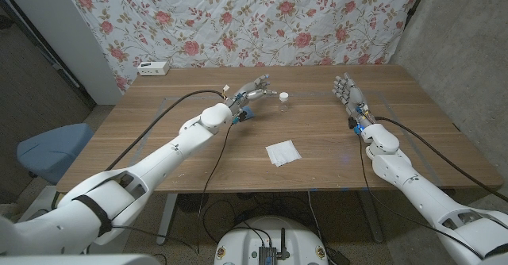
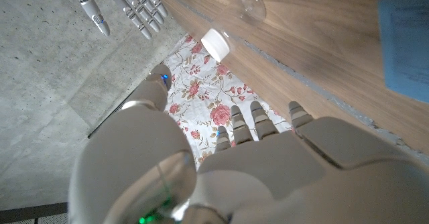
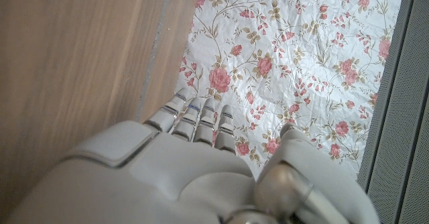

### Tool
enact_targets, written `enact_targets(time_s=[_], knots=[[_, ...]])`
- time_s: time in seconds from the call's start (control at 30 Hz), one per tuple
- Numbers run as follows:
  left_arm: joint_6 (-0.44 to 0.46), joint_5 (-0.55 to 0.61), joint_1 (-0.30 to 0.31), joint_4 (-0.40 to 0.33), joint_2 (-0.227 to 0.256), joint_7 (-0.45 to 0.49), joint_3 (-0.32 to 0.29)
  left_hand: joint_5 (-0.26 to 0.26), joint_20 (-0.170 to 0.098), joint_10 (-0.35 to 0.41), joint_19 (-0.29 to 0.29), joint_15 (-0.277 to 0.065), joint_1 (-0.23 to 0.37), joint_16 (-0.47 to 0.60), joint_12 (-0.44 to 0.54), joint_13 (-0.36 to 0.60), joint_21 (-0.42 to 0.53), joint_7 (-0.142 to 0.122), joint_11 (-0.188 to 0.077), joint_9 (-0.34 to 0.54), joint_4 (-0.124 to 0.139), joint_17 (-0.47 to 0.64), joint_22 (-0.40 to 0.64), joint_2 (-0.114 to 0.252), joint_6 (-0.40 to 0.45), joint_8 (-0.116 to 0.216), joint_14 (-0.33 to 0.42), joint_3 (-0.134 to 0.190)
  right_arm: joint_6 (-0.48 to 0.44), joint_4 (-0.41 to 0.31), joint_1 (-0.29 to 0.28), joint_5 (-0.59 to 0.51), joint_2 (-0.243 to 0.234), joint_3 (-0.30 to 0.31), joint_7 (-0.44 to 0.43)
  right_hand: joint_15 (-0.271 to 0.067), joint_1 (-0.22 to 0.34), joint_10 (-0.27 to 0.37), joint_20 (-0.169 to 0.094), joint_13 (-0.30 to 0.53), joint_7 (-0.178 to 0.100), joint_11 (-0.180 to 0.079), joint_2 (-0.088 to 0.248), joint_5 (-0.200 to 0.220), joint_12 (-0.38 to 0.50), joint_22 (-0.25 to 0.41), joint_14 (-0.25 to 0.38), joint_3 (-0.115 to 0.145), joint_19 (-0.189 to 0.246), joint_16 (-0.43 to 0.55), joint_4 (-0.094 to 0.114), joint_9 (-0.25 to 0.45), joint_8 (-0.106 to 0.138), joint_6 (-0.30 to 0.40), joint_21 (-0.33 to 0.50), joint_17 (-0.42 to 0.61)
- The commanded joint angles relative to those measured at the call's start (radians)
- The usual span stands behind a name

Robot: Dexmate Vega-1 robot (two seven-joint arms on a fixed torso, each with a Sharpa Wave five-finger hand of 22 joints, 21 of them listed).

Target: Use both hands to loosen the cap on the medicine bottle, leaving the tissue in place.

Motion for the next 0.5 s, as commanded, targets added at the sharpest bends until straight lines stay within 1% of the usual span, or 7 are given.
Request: enact_targets(time_s=[0.03, 0.07, 0.13, 0.23, 0.4, 0.47, 0.5], knots=[[0.029, 0.075, 0.000, -0.005, -0.019, 0.079, 0.027, 0.007, 0.001, 0.012, -0.015, -0.023, 0.023, 0.002, 0.002, 0.003, 0.000, -0.016, -0.003, 0.004, 0.001, 0.002, 0.002, -0.002, -0.014, -0.005, 0.011, -0.008, 0.029, 0.025, -0.012, 0.033, 0.019, 0.017, 0.020, -0.017, 0.001, -0.002, -0.098, 0.004, 0.001, -0.004, 0.001, -0.003, -0.005, 0.006, 0.001, 0.001, -0.001, -0.002, -0.007, 0.002, 0.000, 0.003, 0.000, 0.001], [0.018, 0.077, -0.002, 0.002, -0.020, 0.076, 0.029, 0.007, 0.001, 0.013, -0.016, -0.026, 0.025, 0.002, 0.002, 0.003, 0.001, -0.017, -0.003, 0.004, 0.002, 0.002, 0.002, -0.003, -0.015, -0.006, 0.012, -0.008, 0.031, 0.024, -0.014, 0.033, 0.020, 0.018, 0.018, -0.017, 0.001, -0.002, -0.097, 0.004, 0.001, -0.005, 0.001, -0.003, -0.005, 0.006, 0.001, 0.001, 0.000, -0.002, -0.007, 0.002, 0.000, 0.003, 0.000, 0.002], [0.023, 0.087, -0.003, 0.003, -0.023, 0.087, 0.033, 0.007, 0.001, 0.014, -0.017, -0.027, 0.030, 0.002, 0.001, 0.002, 0.002, -0.020, -0.005, 0.004, 0.002, 0.002, 0.002, -0.003, -0.017, -0.006, 0.013, -0.009, 0.030, 0.020, -0.018, 0.032, 0.019, 0.019, 0.013, -0.017, 0.001, -0.002, -0.096, 0.004, 0.001, -0.005, 0.001, -0.003, -0.005, 0.006, 0.001, 0.001, 0.000, -0.002, -0.007, 0.002, -0.001, 0.003, 0.001, 0.002], [0.011, 0.098, -0.011, 0.026, -0.033, 0.094, 0.039, 0.008, 0.001, 0.026, -0.020, -0.039, 0.041, 0.003, 0.004, 0.002, 0.003, -0.022, -0.012, 0.004, 0.004, 0.002, 0.002, -0.004, -0.019, -0.005, 0.019, -0.012, 0.030, 0.018, -0.021, 0.034, 0.020, 0.021, 0.013, -0.017, 0.000, -0.001, -0.095, 0.004, 0.000, -0.005, 0.002, -0.003, -0.006, 0.006, 0.001, 0.001, 0.000, -0.003, -0.007, 0.002, -0.001, 0.004, 0.002, 0.002], [0.007, 0.145, -0.020, 0.047, -0.044, 0.135, 0.057, 0.009, 0.000, 0.049, -0.019, -0.059, 0.058, 0.009, 0.007, 0.001, 0.008, -0.028, -0.019, 0.004, 0.008, 0.001, 0.002, -0.003, -0.020, -0.004, 0.047, -0.019, 0.035, 0.017, -0.024, 0.034, 0.021, 0.024, 0.007, -0.017, -0.002, 0.000, -0.094, 0.004, 0.000, -0.006, 0.003, -0.004, -0.006, 0.005, 0.002, 0.001, 0.000, -0.003, -0.007, 0.002, 0.000, 0.008, 0.003, 0.002], [0.001, 0.162, -0.024, 0.058, -0.048, 0.149, 0.064, 0.009, -0.001, 0.083, -0.011, -0.068, 0.071, 0.014, 0.013, 0.000, 0.012, -0.030, -0.017, 0.004, 0.013, 0.001, 0.002, -0.001, -0.019, -0.003, 0.083, -0.029, 0.037, 0.018, -0.025, 0.035, 0.021, 0.026, 0.007, -0.016, -0.002, 0.000, -0.093, 0.004, 0.000, -0.004, 0.003, -0.004, -0.007, 0.005, 0.002, 0.001, 0.000, -0.003, -0.007, 0.002, 0.000, 0.008, 0.003, 0.002], [0.001, 0.172, -0.025, 0.063, -0.051, 0.160, 0.067, 0.009, -0.001, 0.094, -0.009, -0.071, 0.074, 0.014, 0.015, 0.000, 0.013, -0.031, -0.020, 0.004, 0.014, 0.000, 0.002, -0.001, -0.017, -0.002, 0.090, -0.031, 0.037, 0.017, -0.025, 0.036, 0.021, 0.026, 0.006, -0.017, -0.002, 0.000, -0.093, 0.004, -0.001, -0.004, 0.003, -0.004, -0.007, 0.005, 0.001, 0.001, 0.000, -0.004, -0.007, 0.002, 0.000, 0.008, 0.003, 0.002]])
